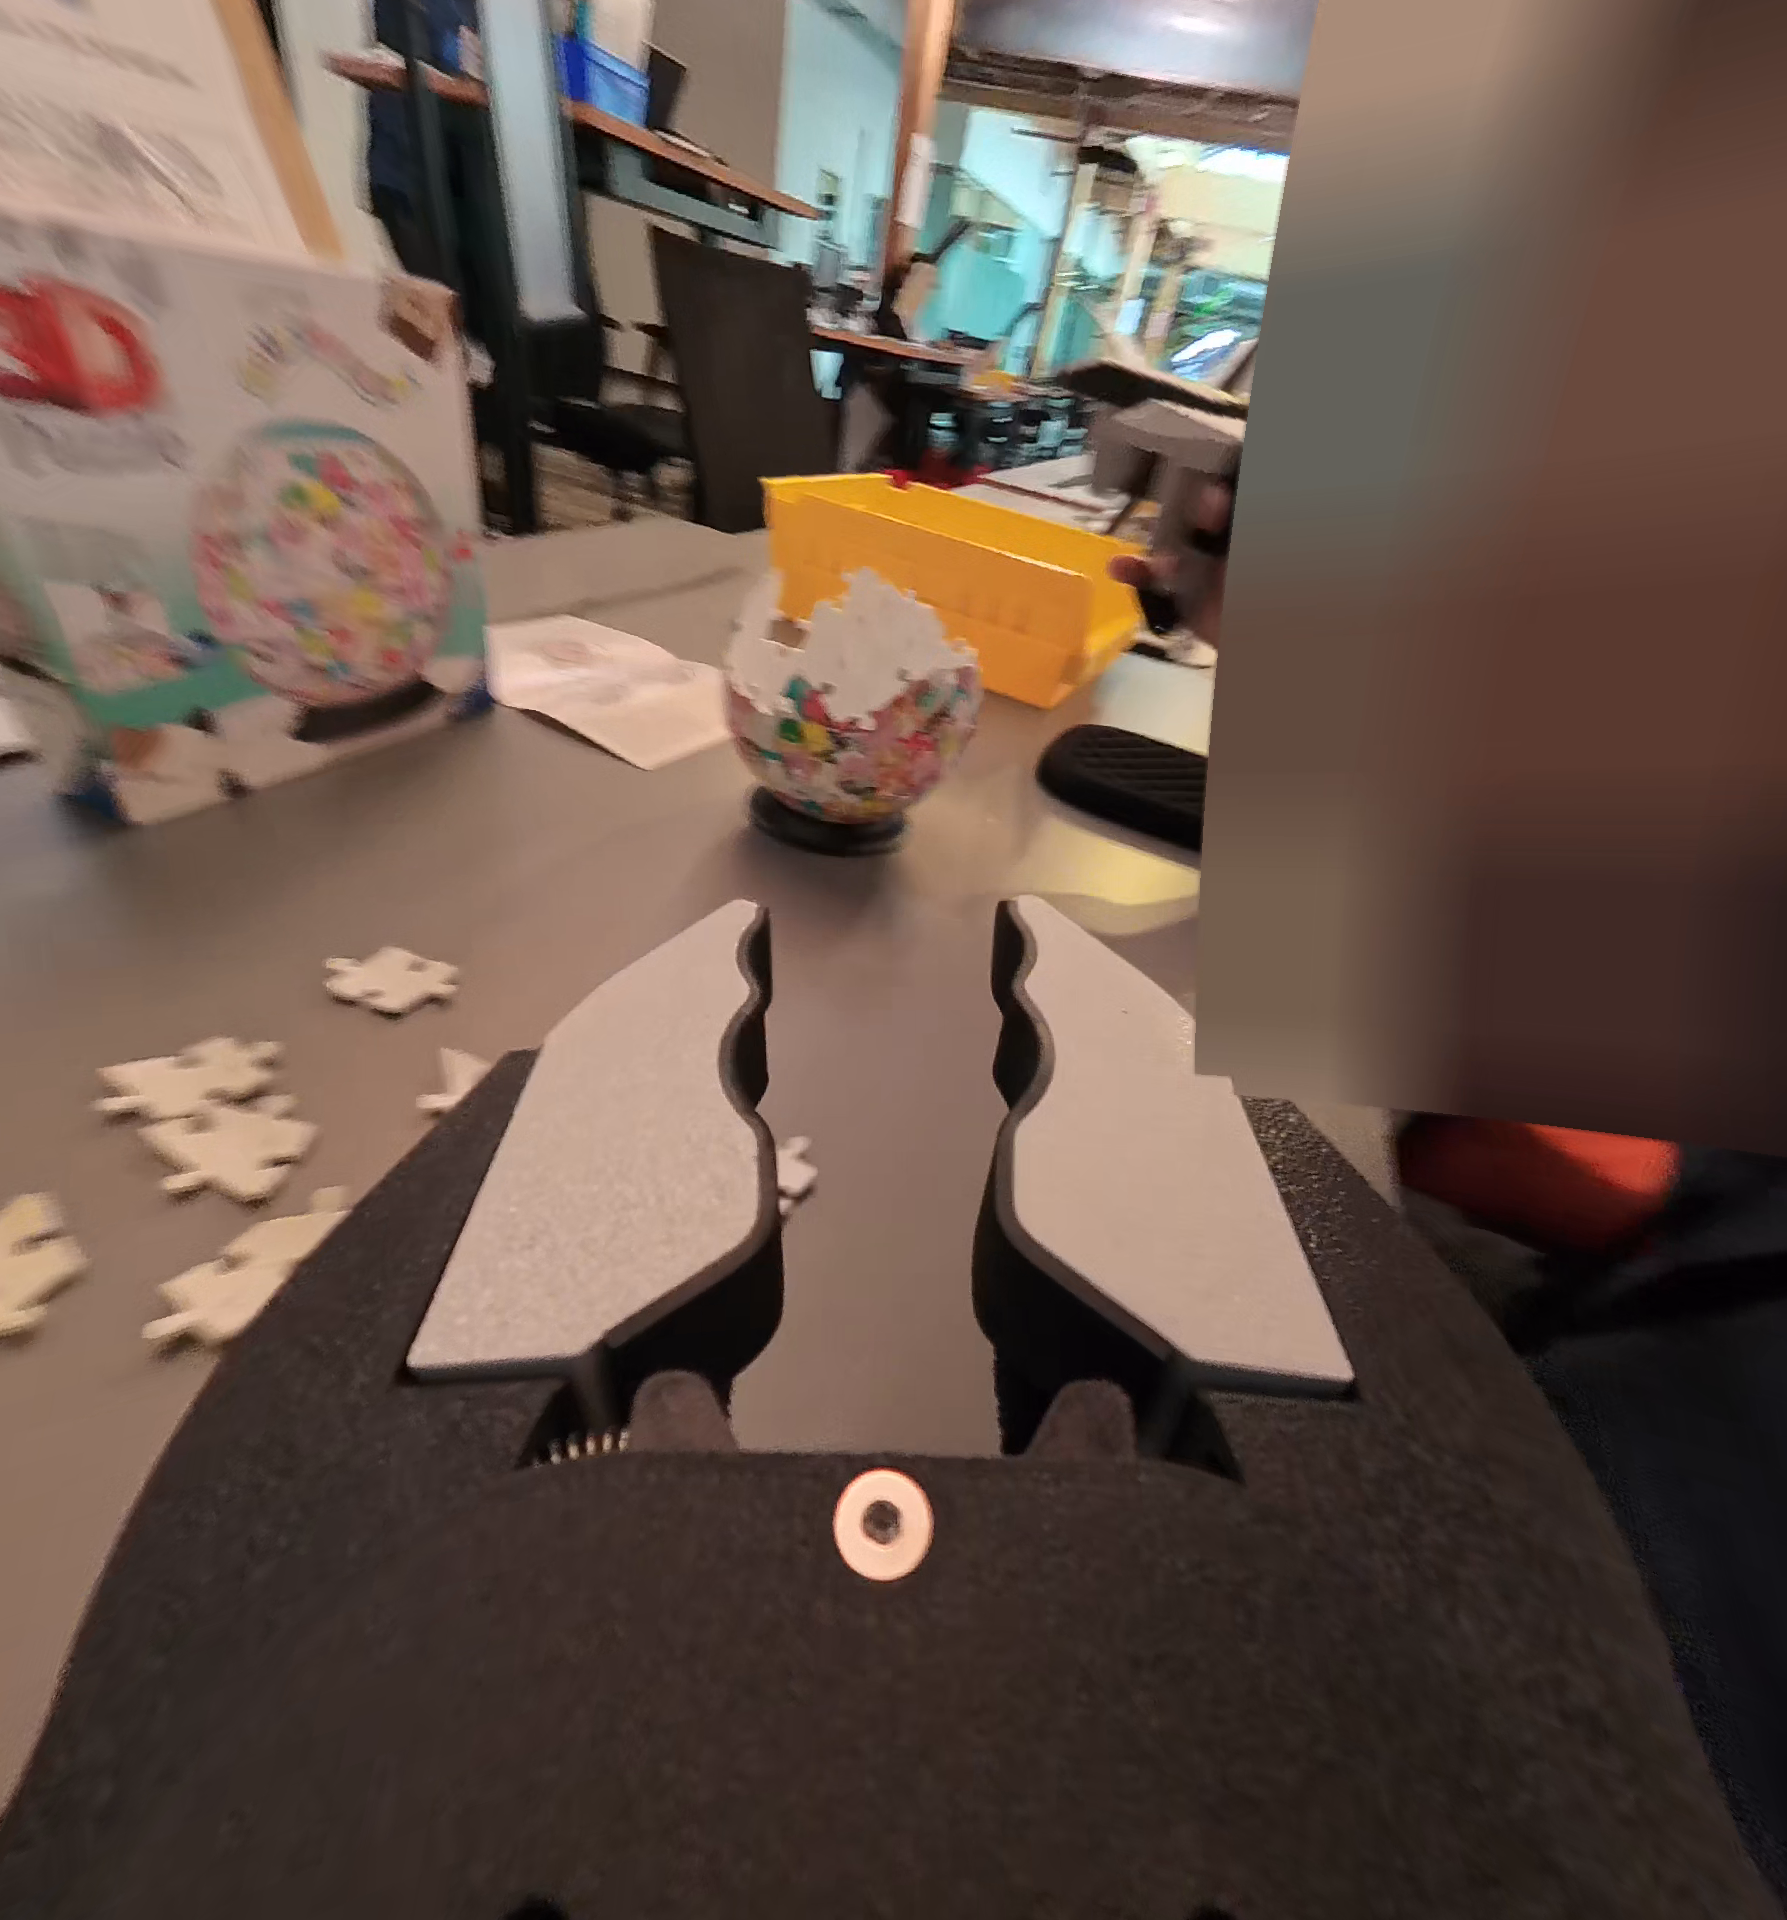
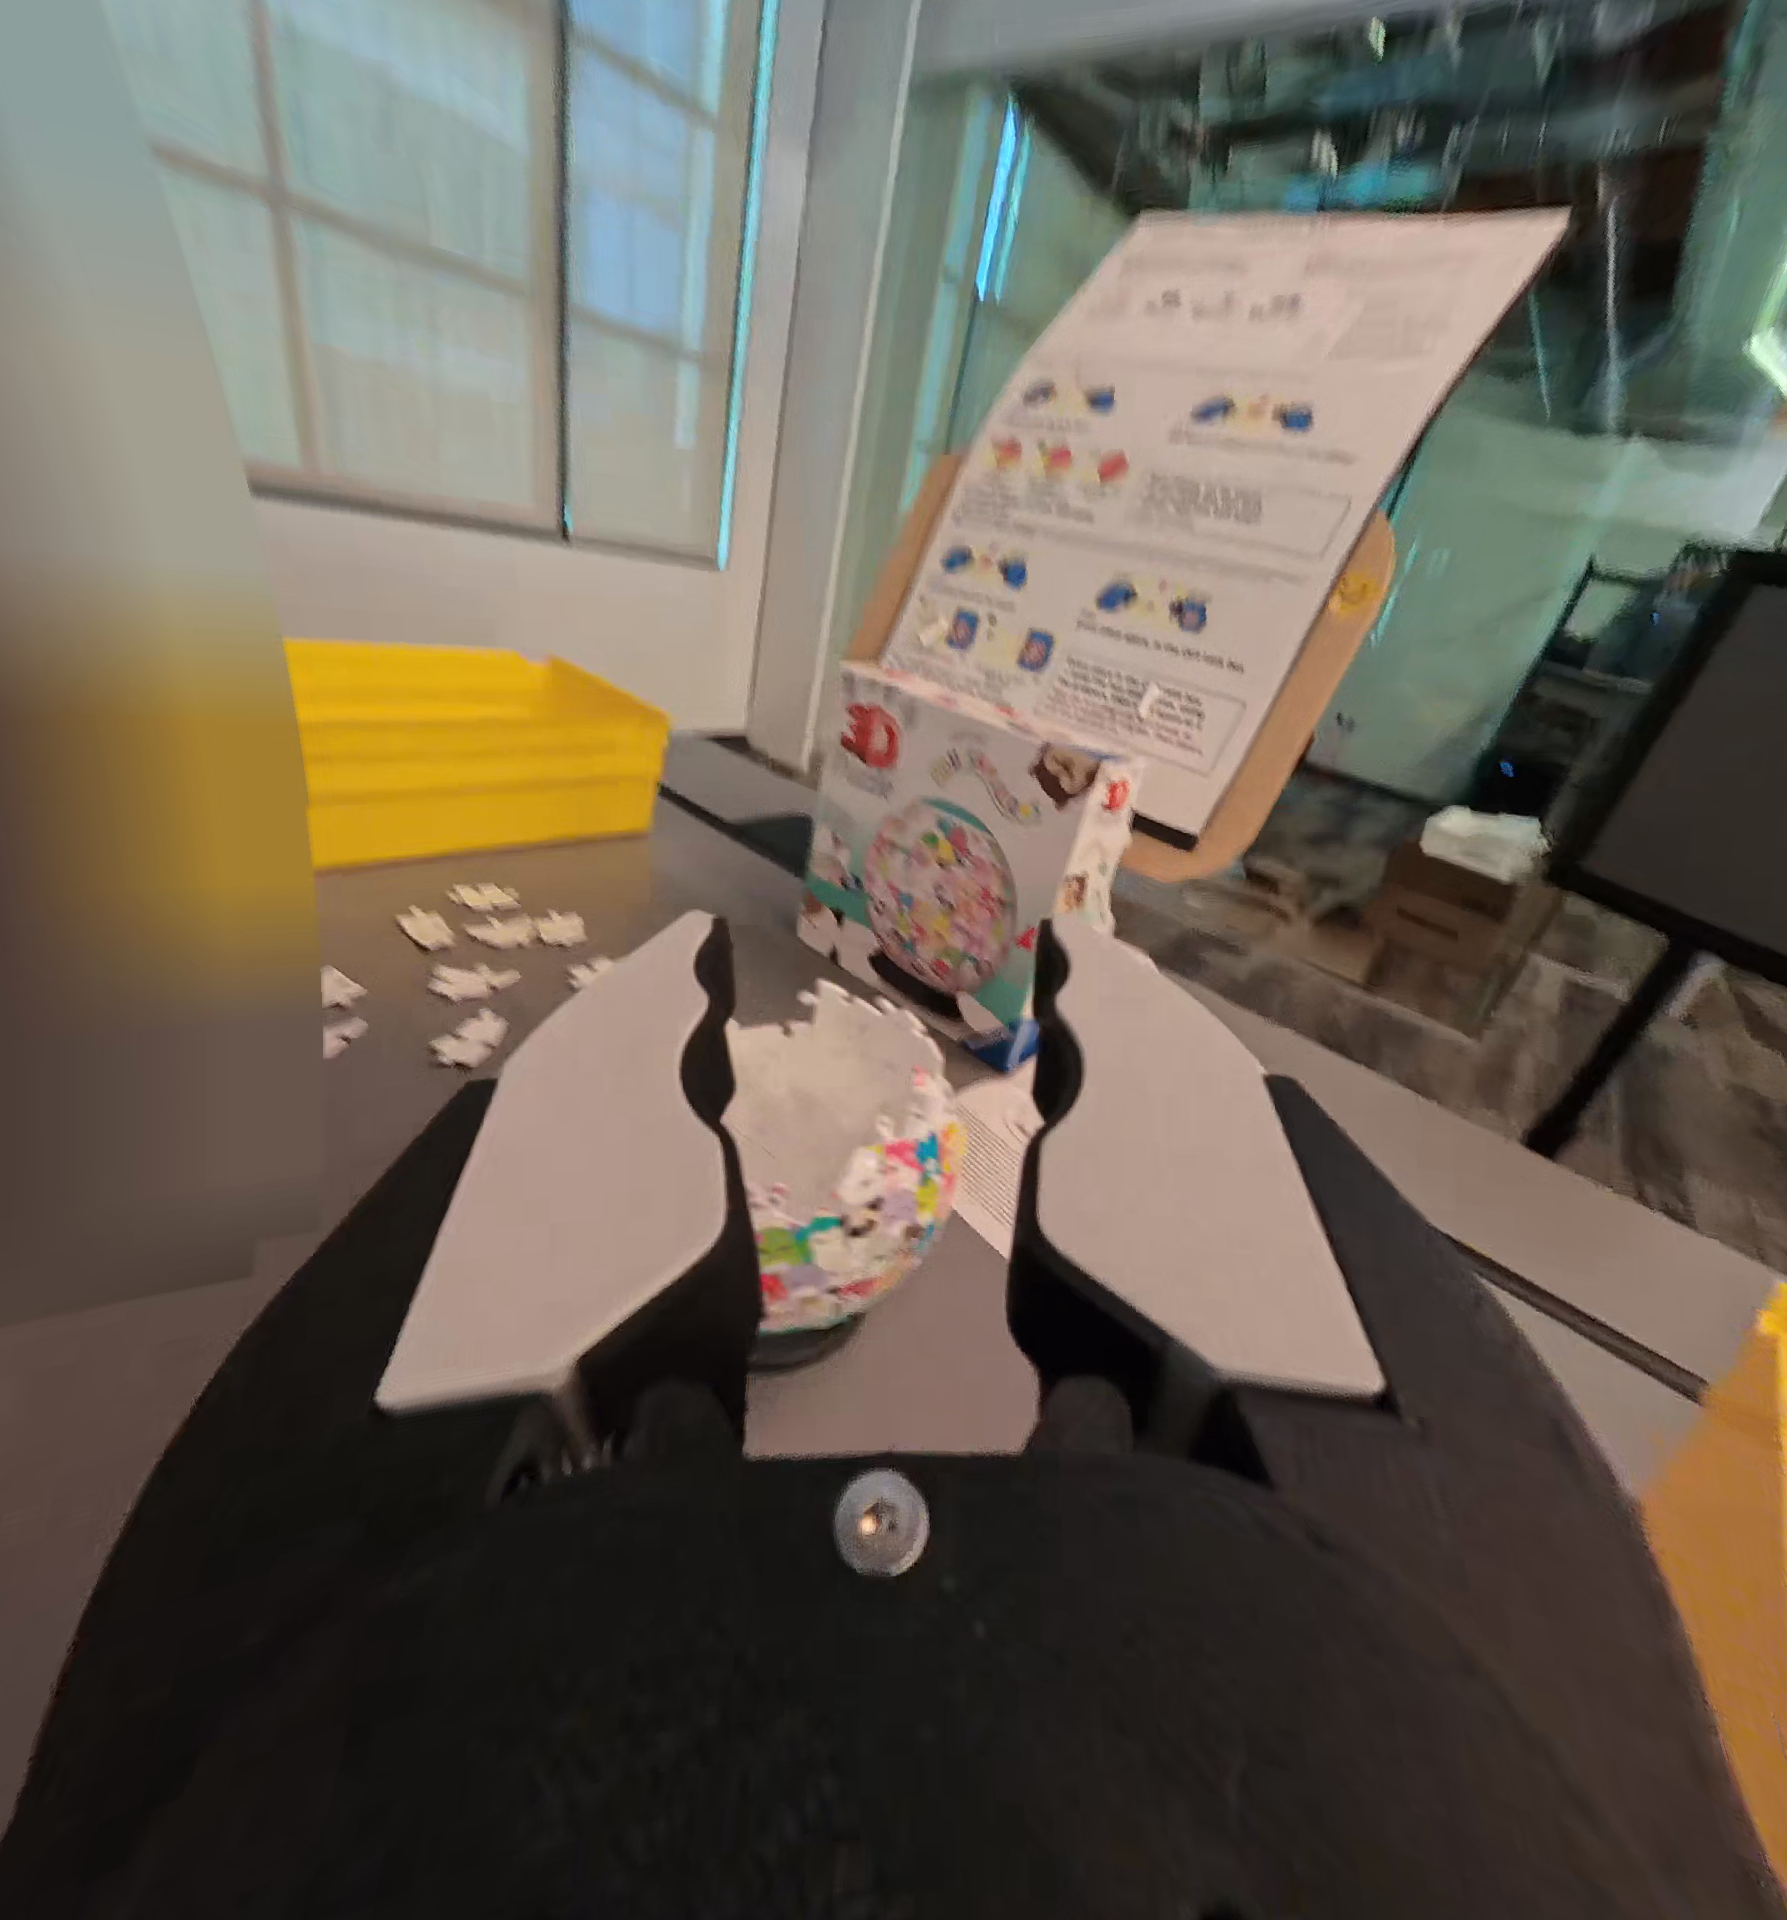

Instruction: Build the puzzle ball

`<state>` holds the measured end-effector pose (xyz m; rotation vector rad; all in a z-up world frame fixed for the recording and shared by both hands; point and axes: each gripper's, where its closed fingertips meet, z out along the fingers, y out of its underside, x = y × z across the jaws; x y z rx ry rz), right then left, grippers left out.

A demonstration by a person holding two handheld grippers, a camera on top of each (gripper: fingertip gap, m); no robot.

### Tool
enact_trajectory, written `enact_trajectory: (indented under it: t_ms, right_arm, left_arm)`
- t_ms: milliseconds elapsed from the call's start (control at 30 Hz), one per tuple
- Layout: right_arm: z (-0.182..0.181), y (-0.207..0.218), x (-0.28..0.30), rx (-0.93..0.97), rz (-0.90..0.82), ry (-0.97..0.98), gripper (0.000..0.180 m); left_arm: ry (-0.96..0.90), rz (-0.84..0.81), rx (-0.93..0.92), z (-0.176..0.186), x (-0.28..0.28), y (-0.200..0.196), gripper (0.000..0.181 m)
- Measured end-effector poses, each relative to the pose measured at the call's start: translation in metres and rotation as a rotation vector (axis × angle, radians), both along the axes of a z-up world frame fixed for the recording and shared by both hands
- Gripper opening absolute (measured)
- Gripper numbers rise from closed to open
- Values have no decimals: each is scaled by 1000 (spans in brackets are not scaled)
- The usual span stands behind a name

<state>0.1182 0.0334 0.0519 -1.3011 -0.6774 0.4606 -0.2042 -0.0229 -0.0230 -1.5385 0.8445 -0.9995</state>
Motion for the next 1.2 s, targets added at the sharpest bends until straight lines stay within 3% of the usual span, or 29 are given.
enact_trajectory:
  t_ms: [100,233,333,467,567,767,967,1133,1200]
  right_arm:
    - [1,-26,-14,74,81,88,33]
    - [11,-61,-55,147,309,126,0]
    - [13,-68,-83,197,372,70,1]
    - [8,-80,-123,181,559,22,1]
    - [-4,-88,-144,114,714,3,12]
    - [-37,-90,-155,26,763,-30,21]
    - [-48,-91,-161,-30,770,-18,25]
    - [-56,-95,-167,-44,775,-61,29]
    - [-59,-96,-168,-45,771,-78,29]
  left_arm:
    - [90,79,40,3,-14,5,37]
    - [303,176,32,-2,-39,20,27]
    - [386,134,-44,-10,-43,22,6]
    - [522,65,-79,-32,-36,23,0]
    - [658,42,-91,-58,-34,31,12]
    - [836,8,-118,-88,-40,49,19]
    - [1218,89,19,-62,-87,102,21]
    - [1298,1,-78,-53,-80,135,26]
    - [1310,-13,-120,-58,-76,148,37]
